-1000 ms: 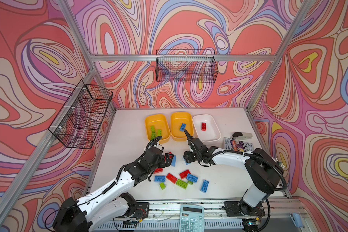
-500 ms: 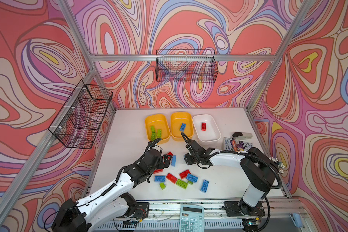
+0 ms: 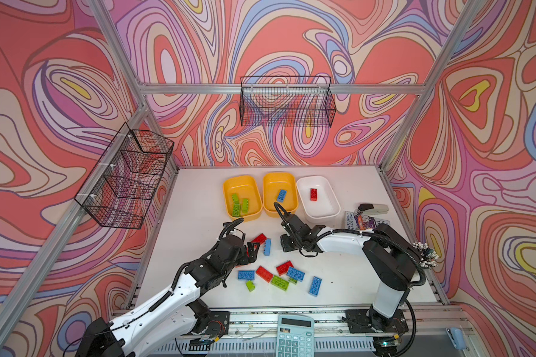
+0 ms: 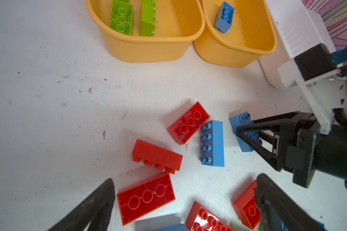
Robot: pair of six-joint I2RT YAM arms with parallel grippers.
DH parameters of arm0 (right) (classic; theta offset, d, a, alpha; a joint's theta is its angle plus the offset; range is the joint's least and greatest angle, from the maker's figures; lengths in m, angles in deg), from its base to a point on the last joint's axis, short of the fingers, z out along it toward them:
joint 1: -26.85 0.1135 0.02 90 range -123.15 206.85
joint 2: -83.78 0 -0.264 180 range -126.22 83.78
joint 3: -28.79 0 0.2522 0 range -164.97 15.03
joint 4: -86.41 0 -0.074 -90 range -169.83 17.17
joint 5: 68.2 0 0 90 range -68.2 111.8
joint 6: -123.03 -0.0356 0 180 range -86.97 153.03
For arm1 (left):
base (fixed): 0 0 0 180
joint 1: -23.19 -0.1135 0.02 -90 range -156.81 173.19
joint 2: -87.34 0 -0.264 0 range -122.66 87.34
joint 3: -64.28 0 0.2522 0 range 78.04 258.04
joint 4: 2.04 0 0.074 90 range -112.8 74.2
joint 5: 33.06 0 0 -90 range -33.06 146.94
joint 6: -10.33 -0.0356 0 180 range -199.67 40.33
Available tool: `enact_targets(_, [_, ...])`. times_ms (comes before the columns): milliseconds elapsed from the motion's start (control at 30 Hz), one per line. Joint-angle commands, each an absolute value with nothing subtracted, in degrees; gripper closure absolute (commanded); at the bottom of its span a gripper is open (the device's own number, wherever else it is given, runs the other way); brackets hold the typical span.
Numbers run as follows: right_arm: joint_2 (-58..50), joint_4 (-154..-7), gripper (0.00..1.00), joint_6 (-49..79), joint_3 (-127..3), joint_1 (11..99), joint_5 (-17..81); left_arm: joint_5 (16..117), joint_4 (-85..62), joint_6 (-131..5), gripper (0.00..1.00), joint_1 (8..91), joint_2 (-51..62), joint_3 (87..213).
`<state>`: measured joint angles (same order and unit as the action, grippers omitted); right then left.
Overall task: Sort the legos into containers by color
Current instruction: 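Carry the light-blue brick into the tub holding the blue brick and release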
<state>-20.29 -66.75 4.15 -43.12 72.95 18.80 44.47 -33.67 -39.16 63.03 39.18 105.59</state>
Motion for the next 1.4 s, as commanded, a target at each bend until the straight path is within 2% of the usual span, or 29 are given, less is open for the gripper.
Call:
enact_targets(0, [-22.81, -64.15, 0.58, 2.82, -43.92, 73.38, 18.10, 42.41, -35.93, -39.24, 0.04, 63.36, 41.06, 105.11])
enact_targets(133, [-23.71, -63.09, 0.58, 2.84, -44.82, 73.77, 17.27, 41.75, -36.67, -39.41, 0.04, 63.36, 42.70, 104.55])
enact_targets(300, [-23.03, -61.87, 0.69, 2.62, -45.95, 73.77, 16.00, 41.26, -37.75, -39.48, 0.03, 63.35, 44.16, 104.13])
enact_targets(600, [-18.35, -58.13, 0.71, 5.01, -52.18, 73.21, 11.33, 40.51, -39.22, -40.00, 0.03, 63.36, 46.20, 104.54])
enact_targets(767, [-18.37, -56.72, 0.72, 9.08, -59.86, 68.92, 10.05, 40.77, -39.89, -40.38, 0.03, 63.36, 46.03, 105.37])
enact_targets(1000, [-26.33, -58.64, 0.72, 12.66, -73.74, 61.83, 12.96, 41.82, -40.21, -40.05, 0.03, 63.36, 44.54, 106.59])
enact_targets(1367, [-44.02, -59.40, 0.67, 12.84, -91.56, 58.31, 17.08, 40.95, -44.67, -40.11, 0.03, 63.36, 42.11, 111.63])
